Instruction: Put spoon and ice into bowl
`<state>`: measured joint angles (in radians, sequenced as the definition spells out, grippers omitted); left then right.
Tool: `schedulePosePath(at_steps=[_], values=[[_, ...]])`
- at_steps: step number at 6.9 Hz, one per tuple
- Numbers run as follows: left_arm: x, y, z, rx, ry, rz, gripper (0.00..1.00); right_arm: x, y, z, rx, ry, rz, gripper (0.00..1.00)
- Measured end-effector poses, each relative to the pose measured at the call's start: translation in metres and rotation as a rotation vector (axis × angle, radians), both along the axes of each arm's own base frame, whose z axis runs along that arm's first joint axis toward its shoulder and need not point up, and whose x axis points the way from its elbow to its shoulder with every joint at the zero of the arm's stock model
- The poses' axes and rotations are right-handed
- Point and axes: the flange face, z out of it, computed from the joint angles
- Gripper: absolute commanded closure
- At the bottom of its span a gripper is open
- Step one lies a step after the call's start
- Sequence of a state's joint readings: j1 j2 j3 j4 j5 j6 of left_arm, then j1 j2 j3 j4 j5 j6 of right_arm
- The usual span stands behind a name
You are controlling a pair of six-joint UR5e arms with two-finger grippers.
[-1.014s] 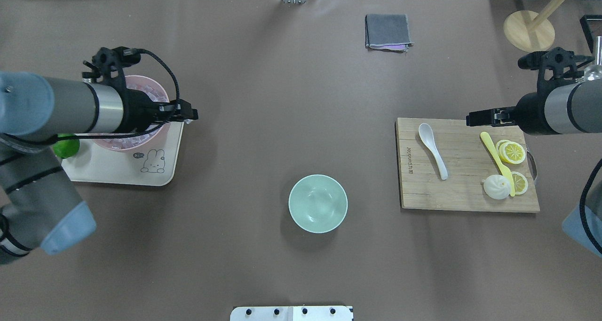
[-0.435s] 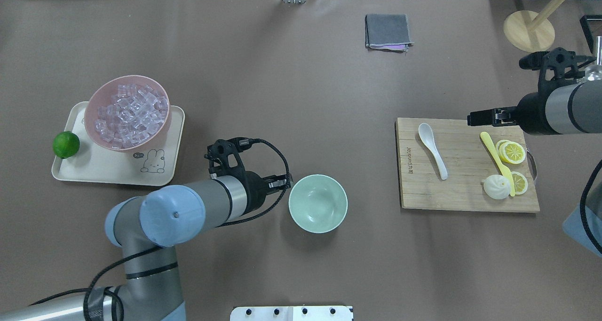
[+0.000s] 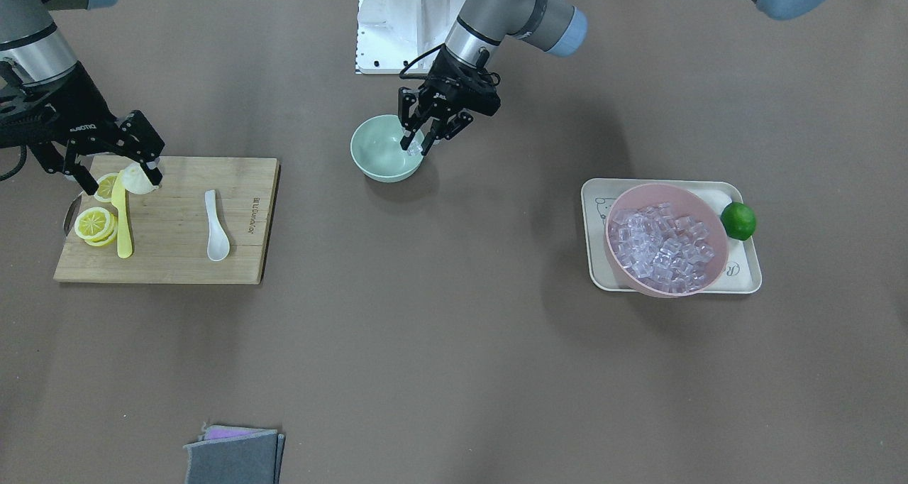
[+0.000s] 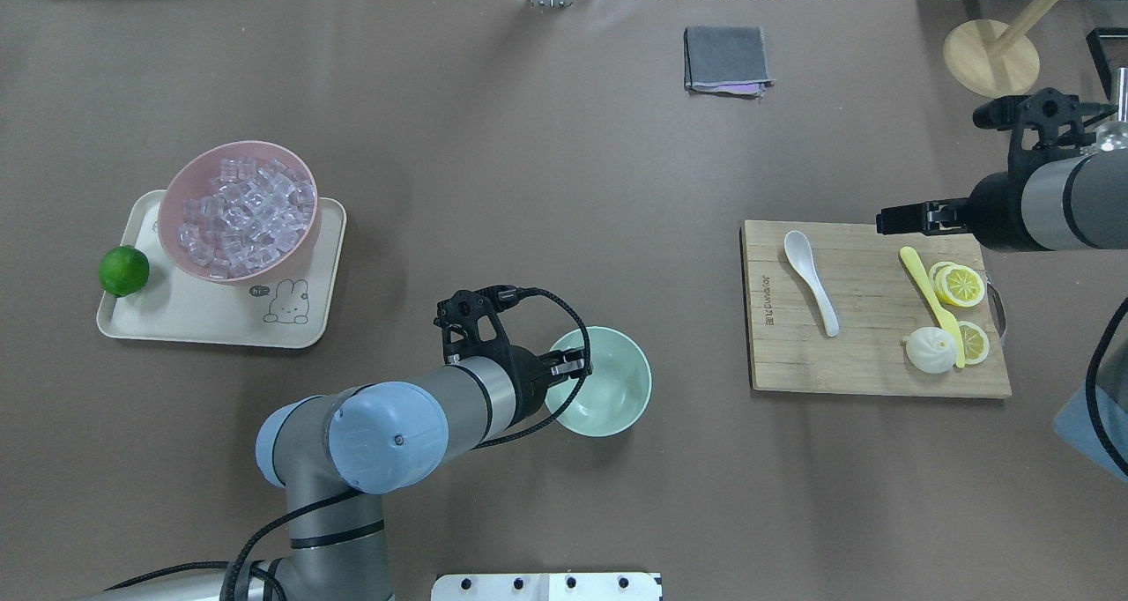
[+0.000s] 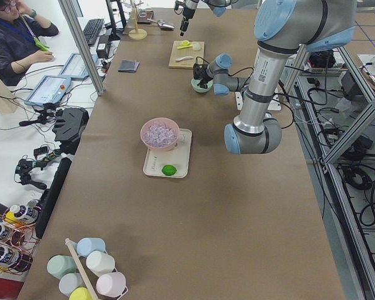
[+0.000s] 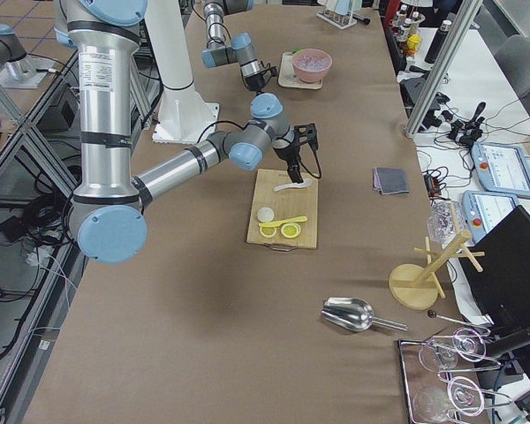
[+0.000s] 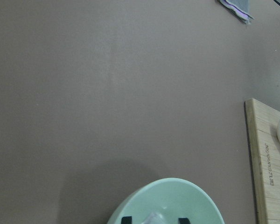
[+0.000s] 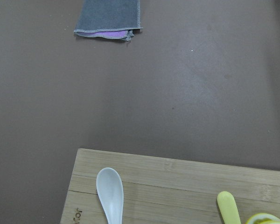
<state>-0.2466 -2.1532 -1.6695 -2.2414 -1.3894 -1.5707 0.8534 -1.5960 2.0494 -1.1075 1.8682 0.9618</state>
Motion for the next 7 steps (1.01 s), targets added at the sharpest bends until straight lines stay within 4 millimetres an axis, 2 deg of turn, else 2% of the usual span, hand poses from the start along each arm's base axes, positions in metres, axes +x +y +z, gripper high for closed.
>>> schedulePosePath(at_steps=[1, 3, 4, 5, 6, 7], values=[[0.002, 0.000, 0.000, 0.001, -0.002, 0.000, 0.04, 0.000, 0.000, 0.000, 0.001, 0.000, 0.000, 0.00], [-0.001, 0.001, -0.004, 0.009, 0.003, 0.000, 0.03, -0.001, -0.001, 0.000, 0.001, 0.000, -0.001, 0.00], [-0.014, 0.002, -0.014, 0.016, 0.029, -0.002, 0.03, -0.002, -0.001, -0.001, 0.002, 0.000, -0.001, 0.00], [-0.037, -0.003, -0.025, 0.027, 0.057, -0.011, 0.03, -0.004, -0.001, -0.001, 0.001, 0.000, -0.004, 0.00], [-0.069, -0.019, -0.028, 0.042, 0.049, -0.011, 0.03, -0.007, -0.001, 0.000, 0.002, 0.005, -0.006, 0.00], [-0.104, -0.050, -0.009, 0.046, -0.025, 0.001, 0.02, -0.013, -0.001, 0.003, 0.007, 0.020, -0.002, 0.00]])
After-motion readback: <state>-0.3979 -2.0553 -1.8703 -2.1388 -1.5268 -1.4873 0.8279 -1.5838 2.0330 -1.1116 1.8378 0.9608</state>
